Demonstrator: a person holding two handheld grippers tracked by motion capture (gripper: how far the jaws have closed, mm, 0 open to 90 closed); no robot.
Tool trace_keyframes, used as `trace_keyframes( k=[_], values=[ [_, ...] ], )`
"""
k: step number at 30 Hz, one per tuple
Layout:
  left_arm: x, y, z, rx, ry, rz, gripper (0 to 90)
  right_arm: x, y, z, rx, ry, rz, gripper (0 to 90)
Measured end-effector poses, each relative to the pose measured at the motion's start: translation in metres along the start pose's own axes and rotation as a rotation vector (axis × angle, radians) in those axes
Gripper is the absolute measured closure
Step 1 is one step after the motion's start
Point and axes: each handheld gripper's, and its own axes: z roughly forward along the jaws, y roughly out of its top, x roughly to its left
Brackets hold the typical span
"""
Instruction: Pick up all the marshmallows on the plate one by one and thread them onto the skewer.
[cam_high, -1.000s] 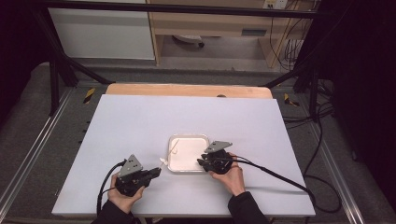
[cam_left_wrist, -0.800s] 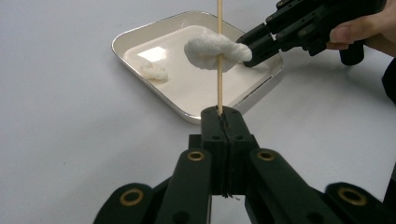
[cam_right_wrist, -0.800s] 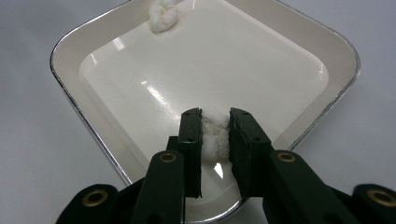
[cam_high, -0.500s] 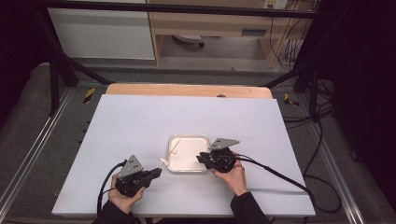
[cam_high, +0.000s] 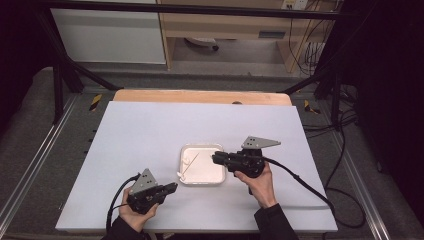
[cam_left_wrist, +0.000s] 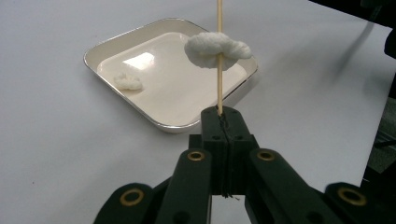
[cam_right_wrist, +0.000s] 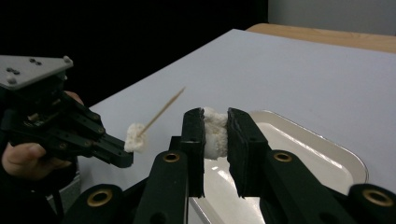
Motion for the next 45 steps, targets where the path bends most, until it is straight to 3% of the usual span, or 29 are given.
trace_keyframes(
  k=[5,13,27,40,45],
  values=[
    [-0.003,0.001,0.001,-0.002,-0.012,0.012,89.0,0.001,0.008,-0.002,-0.037,0.040,0.020,77.3],
    [-0.006,0.001,0.002,-0.008,-0.025,0.028,89.0,0.000,0.013,0.004,-0.051,0.088,0.051,77.2],
    [-0.009,0.002,0.003,-0.012,-0.035,0.054,89.0,-0.002,0.013,0.009,-0.035,0.134,0.076,76.9],
    [-0.010,0.002,0.002,-0.021,-0.033,0.056,89.0,-0.001,0.009,0.014,-0.013,0.154,0.087,77.7],
    [-0.010,0.002,0.003,-0.019,-0.031,0.059,89.1,-0.001,0.009,0.015,-0.017,0.182,0.101,79.1]
  ],
)
